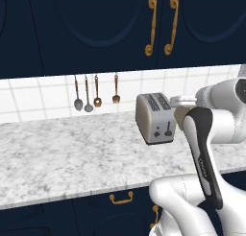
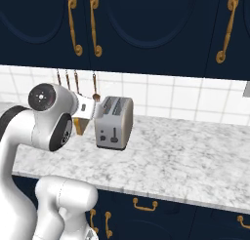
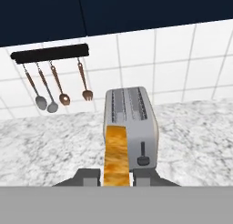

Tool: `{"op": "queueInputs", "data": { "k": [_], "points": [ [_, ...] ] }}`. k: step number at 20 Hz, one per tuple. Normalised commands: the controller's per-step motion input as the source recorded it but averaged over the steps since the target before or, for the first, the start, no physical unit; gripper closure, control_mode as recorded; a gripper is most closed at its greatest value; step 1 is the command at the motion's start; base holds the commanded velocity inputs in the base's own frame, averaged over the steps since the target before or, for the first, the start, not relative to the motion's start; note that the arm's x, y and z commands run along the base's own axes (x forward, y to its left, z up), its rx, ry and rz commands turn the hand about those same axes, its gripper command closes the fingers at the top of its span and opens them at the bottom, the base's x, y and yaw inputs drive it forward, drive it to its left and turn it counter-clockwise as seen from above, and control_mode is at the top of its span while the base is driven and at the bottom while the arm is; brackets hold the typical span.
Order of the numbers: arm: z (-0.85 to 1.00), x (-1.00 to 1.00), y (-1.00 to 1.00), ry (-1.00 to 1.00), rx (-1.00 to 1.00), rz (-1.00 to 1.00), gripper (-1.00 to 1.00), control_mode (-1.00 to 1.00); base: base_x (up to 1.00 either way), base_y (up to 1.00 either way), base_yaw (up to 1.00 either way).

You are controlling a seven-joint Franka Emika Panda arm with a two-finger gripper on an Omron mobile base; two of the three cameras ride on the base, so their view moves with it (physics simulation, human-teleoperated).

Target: Start the toaster. Once the lever pops up, take the bread to the plate on the dining counter.

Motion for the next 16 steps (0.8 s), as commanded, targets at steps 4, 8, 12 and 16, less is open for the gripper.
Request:
{"op": "queueInputs", "data": {
  "k": [4, 8, 12, 16],
  "points": [
    [0.00, 0.00, 0.00, 0.00, 0.00, 0.00, 1.00, -1.00, 0.00, 0.00, 0.00],
    [0.00, 0.00, 0.00, 0.00, 0.00, 0.00, 1.00, -1.00, 0.00, 0.00, 0.00],
    [0.00, 0.00, 0.00, 0.00, 0.00, 0.00, 1.00, -1.00, 0.00, 0.00, 0.00],
    [-0.01, -0.05, 0.00, 0.00, 0.00, 0.00, 1.00, -1.00, 0.00, 0.00, 0.00]
  ]
}}
